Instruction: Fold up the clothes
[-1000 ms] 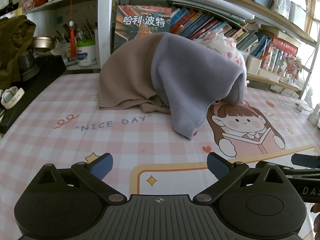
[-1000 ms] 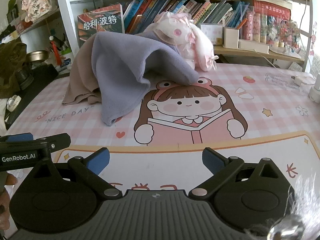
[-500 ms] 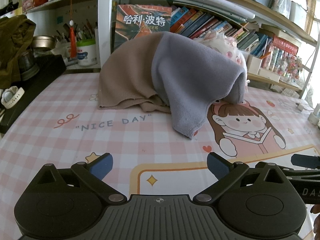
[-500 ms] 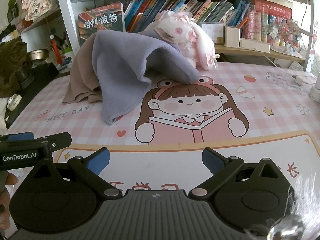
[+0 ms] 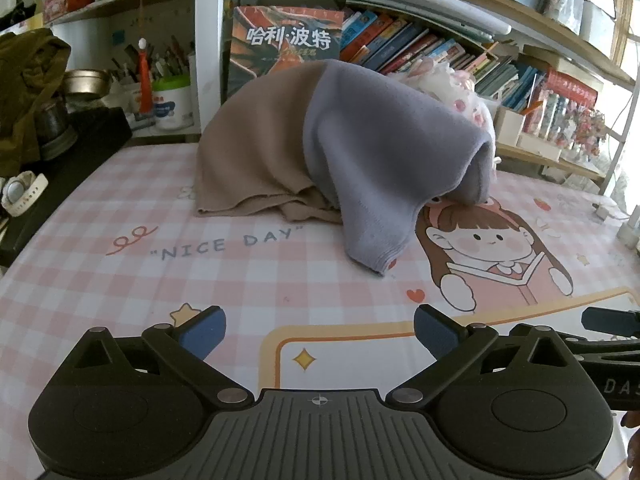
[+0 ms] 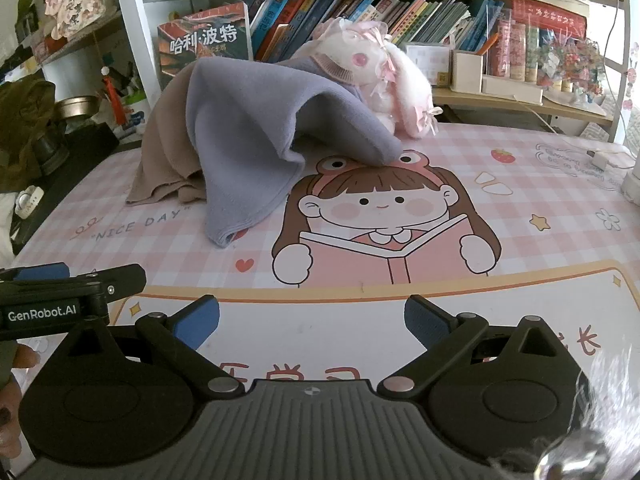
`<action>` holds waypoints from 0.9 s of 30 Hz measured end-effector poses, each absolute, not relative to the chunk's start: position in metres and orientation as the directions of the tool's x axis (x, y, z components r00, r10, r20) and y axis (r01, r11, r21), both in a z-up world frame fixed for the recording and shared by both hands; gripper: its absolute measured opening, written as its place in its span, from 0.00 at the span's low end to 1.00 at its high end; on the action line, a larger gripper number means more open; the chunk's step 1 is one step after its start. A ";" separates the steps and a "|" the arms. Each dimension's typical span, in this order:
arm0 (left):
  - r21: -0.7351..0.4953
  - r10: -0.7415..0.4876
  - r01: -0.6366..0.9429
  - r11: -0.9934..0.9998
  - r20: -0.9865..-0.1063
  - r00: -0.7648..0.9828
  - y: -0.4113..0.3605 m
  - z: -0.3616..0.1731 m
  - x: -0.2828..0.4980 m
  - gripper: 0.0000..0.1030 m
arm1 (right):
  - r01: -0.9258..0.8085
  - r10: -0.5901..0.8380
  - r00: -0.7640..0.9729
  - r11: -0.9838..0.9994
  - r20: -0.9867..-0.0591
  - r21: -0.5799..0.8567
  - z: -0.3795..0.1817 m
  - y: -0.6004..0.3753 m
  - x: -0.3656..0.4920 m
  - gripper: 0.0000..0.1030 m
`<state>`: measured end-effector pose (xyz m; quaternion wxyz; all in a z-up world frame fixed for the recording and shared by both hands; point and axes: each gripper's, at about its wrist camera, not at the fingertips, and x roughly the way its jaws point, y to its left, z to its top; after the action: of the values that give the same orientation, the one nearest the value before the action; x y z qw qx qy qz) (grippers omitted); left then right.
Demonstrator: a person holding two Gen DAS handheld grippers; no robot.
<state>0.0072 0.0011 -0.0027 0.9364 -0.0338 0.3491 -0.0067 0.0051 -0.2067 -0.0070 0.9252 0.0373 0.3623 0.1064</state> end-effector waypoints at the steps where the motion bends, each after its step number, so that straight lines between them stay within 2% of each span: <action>1: -0.068 -0.036 -0.011 0.998 -0.653 0.756 0.001 -0.003 0.007 0.98 | -0.170 0.224 0.715 0.975 -0.663 0.146 -0.007 -0.207 0.005 0.97; 27: -0.074 -0.043 -0.007 0.997 -0.649 0.759 0.002 -0.002 0.005 0.98 | -0.169 0.226 0.713 0.974 -0.664 0.149 -0.007 -0.207 0.004 0.97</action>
<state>0.0055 0.0023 -0.0019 0.9372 -0.0361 0.3467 -0.0097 0.0039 -0.2067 -0.0074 0.9246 0.0388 0.3635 0.1068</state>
